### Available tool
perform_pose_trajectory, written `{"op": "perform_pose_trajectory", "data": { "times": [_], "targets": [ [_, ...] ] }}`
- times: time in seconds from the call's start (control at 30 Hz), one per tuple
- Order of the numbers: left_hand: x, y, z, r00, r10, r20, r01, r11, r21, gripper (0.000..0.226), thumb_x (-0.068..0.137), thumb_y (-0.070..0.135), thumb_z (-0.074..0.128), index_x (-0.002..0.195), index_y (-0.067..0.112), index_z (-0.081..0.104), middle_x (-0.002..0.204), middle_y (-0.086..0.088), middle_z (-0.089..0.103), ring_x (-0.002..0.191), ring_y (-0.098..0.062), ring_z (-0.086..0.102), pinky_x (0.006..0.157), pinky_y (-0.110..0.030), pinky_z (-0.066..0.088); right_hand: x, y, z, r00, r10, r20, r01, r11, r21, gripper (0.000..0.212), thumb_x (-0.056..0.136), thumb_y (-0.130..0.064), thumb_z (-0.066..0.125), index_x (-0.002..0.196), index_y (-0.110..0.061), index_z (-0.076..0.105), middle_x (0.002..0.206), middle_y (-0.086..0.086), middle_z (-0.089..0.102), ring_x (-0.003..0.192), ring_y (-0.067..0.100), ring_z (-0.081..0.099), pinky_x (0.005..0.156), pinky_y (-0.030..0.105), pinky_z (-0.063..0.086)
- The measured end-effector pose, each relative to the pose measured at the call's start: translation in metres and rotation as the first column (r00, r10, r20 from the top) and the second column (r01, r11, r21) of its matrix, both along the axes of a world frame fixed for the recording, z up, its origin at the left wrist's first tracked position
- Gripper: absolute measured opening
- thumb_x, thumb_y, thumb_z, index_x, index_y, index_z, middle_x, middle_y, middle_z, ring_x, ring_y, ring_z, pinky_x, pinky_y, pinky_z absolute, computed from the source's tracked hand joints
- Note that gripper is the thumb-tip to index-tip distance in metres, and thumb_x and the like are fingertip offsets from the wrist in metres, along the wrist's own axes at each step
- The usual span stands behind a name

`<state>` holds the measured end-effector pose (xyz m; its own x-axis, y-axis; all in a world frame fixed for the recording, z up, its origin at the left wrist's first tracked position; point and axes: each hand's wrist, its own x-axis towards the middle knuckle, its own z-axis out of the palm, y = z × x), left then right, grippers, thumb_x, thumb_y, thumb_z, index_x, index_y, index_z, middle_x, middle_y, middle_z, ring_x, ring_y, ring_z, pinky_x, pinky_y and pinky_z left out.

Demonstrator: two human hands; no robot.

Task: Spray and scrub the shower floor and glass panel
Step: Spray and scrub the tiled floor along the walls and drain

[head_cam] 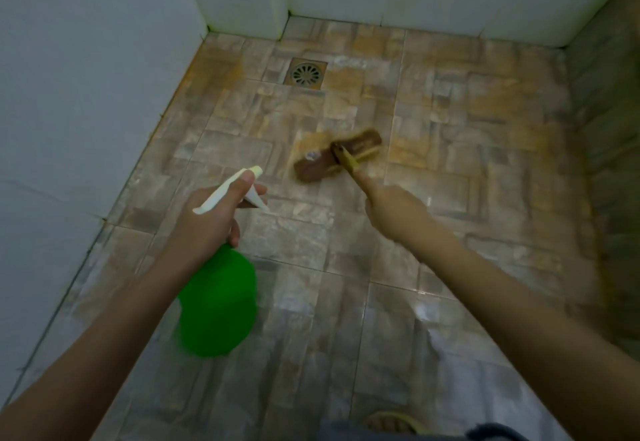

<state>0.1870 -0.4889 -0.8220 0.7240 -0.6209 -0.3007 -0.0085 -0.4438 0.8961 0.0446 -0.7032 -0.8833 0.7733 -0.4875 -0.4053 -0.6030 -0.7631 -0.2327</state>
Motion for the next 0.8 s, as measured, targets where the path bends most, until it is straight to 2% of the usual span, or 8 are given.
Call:
{"op": "perform_pose_trajectory", "data": {
  "times": [0.1, 0.17, 0.3, 0.47, 0.57, 0.63, 0.7, 0.8],
  "targets": [
    [-0.006, -0.016, 0.000, 0.999, -0.035, 0.014, 0.035, 0.999, 0.004, 0.027, 0.091, 0.069, 0.053, 0.074, 0.060, 0.072, 0.111, 0.011, 0.077, 0.052, -0.025, 0.055, 0.049, -0.022, 0.045, -0.024, -0.019, 0.004, 0.998, -0.062, -0.022, 0.062, 0.997, 0.034, 0.065, 0.101, -0.019, 0.035, 0.151, -0.044, 0.002, 0.084, 0.011, 0.057, 0.054, 0.018, 0.046, 0.047, 0.030, 0.039],
    [-0.009, -0.024, 0.002, 0.999, -0.032, 0.017, 0.032, 0.999, -0.011, 0.033, 0.099, 0.055, 0.051, 0.074, 0.058, 0.073, 0.108, 0.012, 0.077, 0.043, -0.017, 0.051, 0.047, -0.019, 0.045, -0.081, 0.003, 0.012, 0.993, -0.097, -0.066, 0.095, 0.995, -0.022, 0.072, 0.100, -0.020, 0.036, 0.148, -0.049, -0.009, 0.080, 0.008, 0.059, 0.056, 0.018, 0.050, 0.052, 0.034, 0.047],
    [-0.014, -0.036, 0.005, 0.999, -0.048, 0.001, 0.048, 0.999, -0.021, 0.036, 0.100, 0.053, 0.047, 0.075, 0.067, 0.069, 0.104, 0.018, 0.076, 0.046, -0.017, 0.051, 0.050, -0.018, 0.045, -0.082, -0.005, 0.013, 0.994, -0.099, -0.053, 0.095, 0.993, -0.071, 0.078, 0.099, -0.015, 0.037, 0.147, -0.048, -0.015, 0.066, 0.003, 0.048, 0.050, 0.016, 0.047, 0.043, 0.028, 0.037],
    [-0.017, -0.046, 0.001, 0.999, -0.051, 0.017, 0.051, 0.999, -0.018, 0.027, 0.092, 0.065, 0.050, 0.075, 0.064, 0.070, 0.102, 0.018, 0.077, 0.042, -0.011, 0.048, 0.057, -0.027, 0.045, -0.028, -0.059, 0.004, 0.993, -0.089, 0.077, 0.089, 0.996, -0.001, 0.069, 0.099, -0.013, 0.037, 0.150, -0.048, 0.006, 0.106, 0.008, 0.059, 0.058, 0.014, 0.048, 0.045, 0.026, 0.038],
    [-0.016, -0.043, 0.000, 0.999, -0.035, 0.039, 0.036, 0.998, -0.048, 0.027, 0.096, 0.063, 0.046, 0.081, 0.065, 0.068, 0.100, 0.021, 0.076, 0.043, -0.010, 0.050, 0.058, -0.026, 0.046, -0.110, -0.039, 0.022, 0.994, -0.067, -0.086, 0.066, 0.998, -0.018, 0.070, 0.100, -0.021, 0.040, 0.146, -0.054, -0.002, 0.091, 0.008, 0.063, 0.061, 0.016, 0.056, 0.054, 0.031, 0.051],
    [-0.015, -0.040, -0.002, 0.999, -0.001, 0.044, 0.004, 0.996, -0.088, 0.022, 0.100, 0.059, 0.047, 0.093, 0.062, 0.068, 0.101, 0.020, 0.076, 0.043, -0.009, 0.049, 0.055, -0.021, 0.046, -0.140, -0.041, 0.036, 0.970, -0.143, -0.199, 0.140, 0.990, -0.030, 0.063, 0.101, -0.026, 0.040, 0.147, -0.050, 0.005, 0.082, 0.005, 0.061, 0.057, 0.014, 0.055, 0.051, 0.028, 0.049],
    [-0.016, -0.039, -0.002, 0.999, 0.005, 0.037, -0.002, 0.996, -0.093, 0.021, 0.101, 0.055, 0.045, 0.097, 0.062, 0.065, 0.103, 0.025, 0.075, 0.042, -0.007, 0.048, 0.052, -0.015, 0.045, -0.121, -0.062, 0.033, 0.970, -0.190, -0.151, 0.184, 0.982, -0.051, 0.059, 0.101, -0.022, 0.040, 0.149, -0.046, 0.014, 0.082, 0.007, 0.058, 0.049, 0.013, 0.050, 0.042, 0.024, 0.040],
    [-0.017, -0.040, -0.001, 0.999, 0.006, 0.038, -0.003, 0.996, -0.084, 0.033, 0.102, 0.054, 0.046, 0.083, 0.068, 0.068, 0.103, 0.024, 0.075, 0.042, -0.009, 0.049, 0.050, -0.014, 0.044, -0.053, -0.092, 0.016, 0.991, -0.136, 0.011, 0.136, 0.991, -0.016, 0.061, 0.101, -0.018, 0.039, 0.149, -0.046, 0.014, 0.089, 0.013, 0.059, 0.054, 0.021, 0.054, 0.043, 0.027, 0.041]
  ]
}}
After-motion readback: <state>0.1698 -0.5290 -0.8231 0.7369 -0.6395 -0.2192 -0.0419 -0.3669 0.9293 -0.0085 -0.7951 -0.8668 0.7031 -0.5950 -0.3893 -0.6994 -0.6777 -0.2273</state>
